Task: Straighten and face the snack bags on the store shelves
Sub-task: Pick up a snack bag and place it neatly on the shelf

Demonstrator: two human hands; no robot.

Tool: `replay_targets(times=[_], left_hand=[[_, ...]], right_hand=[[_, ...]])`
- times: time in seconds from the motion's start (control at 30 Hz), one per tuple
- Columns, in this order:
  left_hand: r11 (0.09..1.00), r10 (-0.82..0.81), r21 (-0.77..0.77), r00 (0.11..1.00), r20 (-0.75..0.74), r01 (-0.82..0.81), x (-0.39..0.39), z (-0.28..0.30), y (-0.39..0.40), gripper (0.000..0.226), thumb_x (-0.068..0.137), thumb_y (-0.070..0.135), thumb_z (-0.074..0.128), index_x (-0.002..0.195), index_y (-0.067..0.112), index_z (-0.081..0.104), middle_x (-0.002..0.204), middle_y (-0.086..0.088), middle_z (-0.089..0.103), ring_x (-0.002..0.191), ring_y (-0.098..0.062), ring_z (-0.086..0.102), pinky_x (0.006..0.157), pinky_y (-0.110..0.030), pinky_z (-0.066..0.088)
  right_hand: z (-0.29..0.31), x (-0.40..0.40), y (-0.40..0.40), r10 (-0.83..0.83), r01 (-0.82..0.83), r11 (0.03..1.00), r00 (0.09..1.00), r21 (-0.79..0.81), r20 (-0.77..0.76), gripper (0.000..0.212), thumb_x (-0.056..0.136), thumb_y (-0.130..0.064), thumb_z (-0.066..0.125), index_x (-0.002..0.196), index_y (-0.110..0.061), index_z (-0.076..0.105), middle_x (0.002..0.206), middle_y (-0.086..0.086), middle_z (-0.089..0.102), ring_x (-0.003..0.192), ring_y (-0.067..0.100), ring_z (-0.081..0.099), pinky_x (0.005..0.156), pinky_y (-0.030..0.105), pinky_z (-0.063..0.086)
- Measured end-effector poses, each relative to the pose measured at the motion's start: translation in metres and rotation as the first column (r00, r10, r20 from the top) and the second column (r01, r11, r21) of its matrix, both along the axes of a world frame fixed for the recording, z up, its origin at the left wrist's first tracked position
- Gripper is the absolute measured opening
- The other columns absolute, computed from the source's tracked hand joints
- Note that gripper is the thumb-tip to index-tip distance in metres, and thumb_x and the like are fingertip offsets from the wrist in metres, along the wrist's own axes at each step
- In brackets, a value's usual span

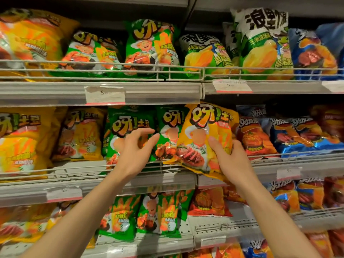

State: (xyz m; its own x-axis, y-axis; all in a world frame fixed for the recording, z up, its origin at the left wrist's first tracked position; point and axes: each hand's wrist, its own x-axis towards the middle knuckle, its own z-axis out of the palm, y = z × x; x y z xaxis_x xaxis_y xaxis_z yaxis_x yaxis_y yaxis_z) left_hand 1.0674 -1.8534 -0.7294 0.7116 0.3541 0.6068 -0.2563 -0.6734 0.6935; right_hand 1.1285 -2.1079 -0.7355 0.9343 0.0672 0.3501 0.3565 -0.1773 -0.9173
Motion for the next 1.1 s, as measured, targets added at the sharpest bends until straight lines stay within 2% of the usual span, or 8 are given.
replay_targets(times=[0.07, 0.17, 0.27, 0.57, 0.63, 0.73, 0.87, 1.1], left_hand=[[0.997, -0.079, -0.023, 0.997, -0.010, 0.079, -0.012, -0.004, -0.002, 0.037, 0.096, 0.060, 0.057, 0.122, 0.036, 0.064, 0.118, 0.023, 0.066, 0.112, 0.007, 0.059, 0.096, -0.027, 0.050], [0.970, -0.212, -0.133, 0.976, -0.044, 0.205, -0.022, -0.007, 0.001, 0.039, 0.090, 0.071, 0.054, 0.118, 0.046, 0.064, 0.113, 0.036, 0.066, 0.106, 0.016, 0.060, 0.086, -0.022, 0.049], [0.909, -0.287, -0.329, 0.957, -0.049, 0.256, -0.024, -0.001, 0.012, 0.047, 0.084, 0.073, 0.059, 0.120, 0.043, 0.067, 0.121, 0.010, 0.071, 0.115, -0.005, 0.065, 0.101, -0.045, 0.054], [0.884, -0.300, -0.359, 0.953, 0.050, 0.298, -0.042, 0.005, 0.035, 0.059, 0.074, 0.060, 0.080, 0.126, 0.041, 0.059, 0.109, 0.020, 0.075, 0.096, -0.006, 0.075, 0.069, -0.018, 0.059], [0.888, -0.239, -0.382, 0.967, 0.092, 0.256, -0.052, 0.005, 0.049, 0.055, 0.076, 0.055, 0.077, 0.125, 0.038, 0.061, 0.109, 0.018, 0.076, 0.097, -0.006, 0.075, 0.071, -0.019, 0.060], [0.893, -0.141, -0.413, 0.983, 0.121, 0.179, -0.067, 0.005, 0.072, 0.061, 0.074, 0.054, 0.077, 0.129, 0.032, 0.063, 0.114, 0.011, 0.076, 0.102, -0.008, 0.074, 0.081, -0.027, 0.060], [0.913, -0.084, -0.388, 0.988, 0.130, 0.129, -0.084, 0.007, 0.108, 0.055, 0.078, 0.056, 0.081, 0.127, 0.035, 0.067, 0.116, 0.009, 0.077, 0.106, -0.012, 0.074, 0.088, -0.034, 0.057], [0.948, 0.079, -0.315, 0.991, 0.113, -0.040, -0.101, 0.004, 0.170, 0.068, 0.074, 0.069, 0.076, 0.132, 0.037, 0.063, 0.118, 0.009, 0.075, 0.106, -0.012, 0.074, 0.090, -0.039, 0.058]], right_hand=[[-0.001, -0.007, 0.012, 0.004, -0.004, 1.000, 1.000, -0.001, -0.001, 0.069, 0.085, -0.073, 0.061, 0.131, -0.023, 0.049, 0.113, -0.009, 0.067, 0.103, 0.015, 0.066, 0.089, 0.042, 0.055], [-0.003, -0.020, 0.032, 0.022, -0.020, 0.999, 0.999, -0.045, 0.042, 0.074, 0.079, -0.081, 0.059, 0.129, -0.030, 0.041, 0.102, -0.022, 0.062, 0.084, -0.007, 0.063, 0.068, 0.025, 0.051], [-0.002, -0.027, 0.056, 0.094, -0.090, 0.993, 0.995, -0.078, 0.043, 0.072, 0.078, -0.081, 0.058, 0.128, -0.034, 0.035, 0.100, -0.026, 0.059, 0.076, -0.015, 0.061, 0.054, 0.011, 0.043], [0.007, -0.020, 0.099, 0.257, -0.237, 0.959, 0.958, -0.154, 0.128, 0.073, 0.078, -0.093, 0.036, 0.123, -0.037, 0.051, 0.107, -0.023, 0.063, 0.094, -0.010, 0.061, 0.078, 0.020, 0.045], [0.007, -0.012, 0.105, 0.176, -0.100, 0.967, 0.928, -0.236, 0.327, 0.066, 0.090, -0.082, 0.027, 0.122, -0.033, 0.058, 0.117, -0.019, 0.060, 0.106, -0.009, 0.055, 0.087, 0.019, 0.042], [-0.003, 0.002, 0.118, 0.100, 0.196, 0.893, 0.793, -0.406, 0.601, 0.051, 0.106, -0.052, 0.033, 0.132, -0.018, 0.060, 0.136, 0.000, 0.056, 0.133, 0.018, 0.045, 0.112, 0.040, 0.035], [-0.025, 0.012, 0.134, 0.113, 0.397, 0.683, 0.772, -0.613, 0.626, 0.059, 0.106, -0.053, 0.031, 0.146, -0.015, 0.051, 0.150, 0.009, 0.050, 0.144, 0.030, 0.038, 0.123, 0.050, 0.023], [-0.028, 0.015, 0.142, 0.039, 0.495, 0.665, 0.725, -0.560, 0.687, 0.054, 0.102, -0.046, 0.039, 0.139, -0.011, 0.057, 0.139, 0.012, 0.058, 0.133, 0.033, 0.047, 0.120, 0.048, 0.025]])
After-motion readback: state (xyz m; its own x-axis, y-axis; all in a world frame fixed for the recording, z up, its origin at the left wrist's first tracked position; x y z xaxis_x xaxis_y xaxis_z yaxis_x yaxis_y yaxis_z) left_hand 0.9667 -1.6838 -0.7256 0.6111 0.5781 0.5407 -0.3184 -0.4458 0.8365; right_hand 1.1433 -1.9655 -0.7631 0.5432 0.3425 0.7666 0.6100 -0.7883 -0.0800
